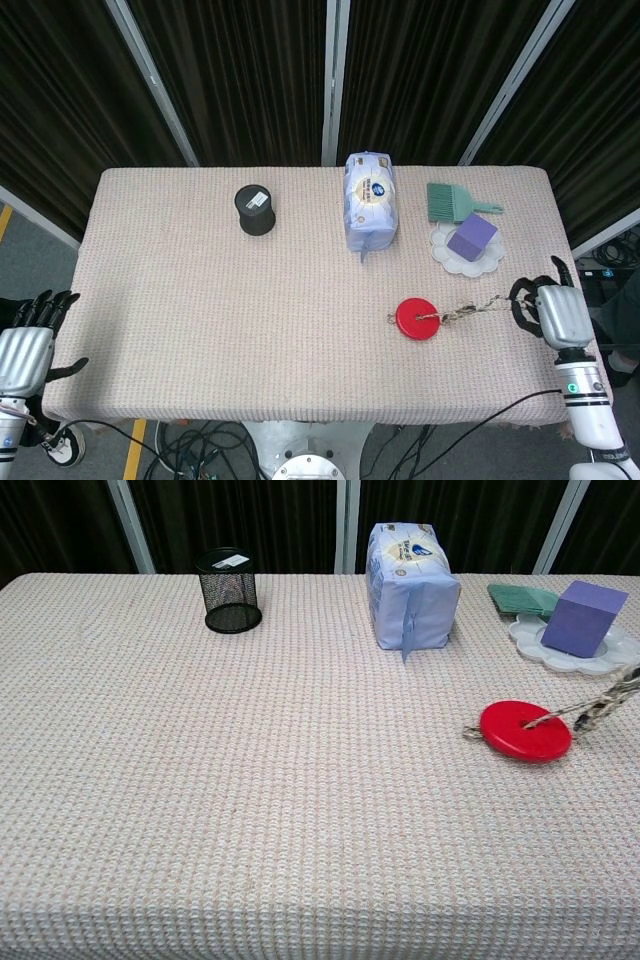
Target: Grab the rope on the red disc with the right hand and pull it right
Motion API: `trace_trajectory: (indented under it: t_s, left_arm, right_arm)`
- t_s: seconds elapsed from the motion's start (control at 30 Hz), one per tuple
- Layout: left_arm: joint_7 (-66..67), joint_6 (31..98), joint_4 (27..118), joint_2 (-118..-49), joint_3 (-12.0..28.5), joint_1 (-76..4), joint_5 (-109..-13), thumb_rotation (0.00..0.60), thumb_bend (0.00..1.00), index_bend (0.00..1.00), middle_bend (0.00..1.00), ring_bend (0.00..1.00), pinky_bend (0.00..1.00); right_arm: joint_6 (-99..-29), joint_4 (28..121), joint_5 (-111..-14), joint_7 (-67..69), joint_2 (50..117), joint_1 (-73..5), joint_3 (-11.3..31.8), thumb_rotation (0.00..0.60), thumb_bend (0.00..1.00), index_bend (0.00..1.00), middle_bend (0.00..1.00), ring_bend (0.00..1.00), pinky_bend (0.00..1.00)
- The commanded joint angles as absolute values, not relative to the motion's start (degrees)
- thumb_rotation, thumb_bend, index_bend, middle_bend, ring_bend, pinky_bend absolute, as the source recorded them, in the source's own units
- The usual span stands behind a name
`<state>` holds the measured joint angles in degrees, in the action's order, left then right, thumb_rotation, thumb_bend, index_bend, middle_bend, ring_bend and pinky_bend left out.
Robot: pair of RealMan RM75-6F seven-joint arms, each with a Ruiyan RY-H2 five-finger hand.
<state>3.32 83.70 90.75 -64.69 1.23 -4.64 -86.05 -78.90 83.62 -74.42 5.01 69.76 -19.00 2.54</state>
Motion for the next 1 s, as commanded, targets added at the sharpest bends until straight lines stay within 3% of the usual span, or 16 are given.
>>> trace_trajectory:
  t_s: [0.03, 0.4, 0.77, 0.87, 1.0]
  left_arm:
    - [3.5, 83.6, 90.9, -64.7, 1.2, -4.7, -85.9, 0.600, 0.00, 0.13, 0.10, 0.05, 0.14]
    - [4.1, 83.1, 91.1, -65.1, 1.2, -5.1, -85.8, 0.600, 0.00, 0.13, 0.10, 0.05, 0.14]
    - [3.8, 83.3, 90.6, -65.0, 1.2, -4.8, -85.3, 0.600, 0.00, 0.13, 0.10, 0.05, 0.14]
    - [3.8, 83.2, 90.5, -65.2, 1.2, -4.8, -85.1, 0.600, 0.00, 0.13, 0.10, 0.05, 0.14]
    - [3.7, 83.1, 90.2, -65.3, 1.2, -4.8, -85.0, 0.600, 0.00, 0.13, 0.10, 0.05, 0.14]
  right_arm:
    - [-79.3, 82.5, -73.7, 6.5, 68.8, -17.7, 3.5, 0.600, 0.44, 1.00, 0.94, 0.42, 0.05]
    - [-77.1, 85.6, -78.9, 3.7, 69.8, -20.3, 5.4, 0.600, 0.44, 1.00, 0.94, 0.42, 0.05]
    - [-65.2, 90.2, -77.0, -12.8, 77.0, -31.1, 9.5, 0.600, 0.42, 1.00, 0.94, 0.42, 0.04]
    - [-59.3, 90.5, -75.5, -15.5, 76.6, -33.7, 8.8, 0.600, 0.34, 0.88, 0.87, 0.38, 0.01]
    - [-54.6, 91.7, -73.8, -16.6, 75.8, -35.6, 8.1, 0.600, 0.18, 0.57, 0.63, 0.22, 0.00]
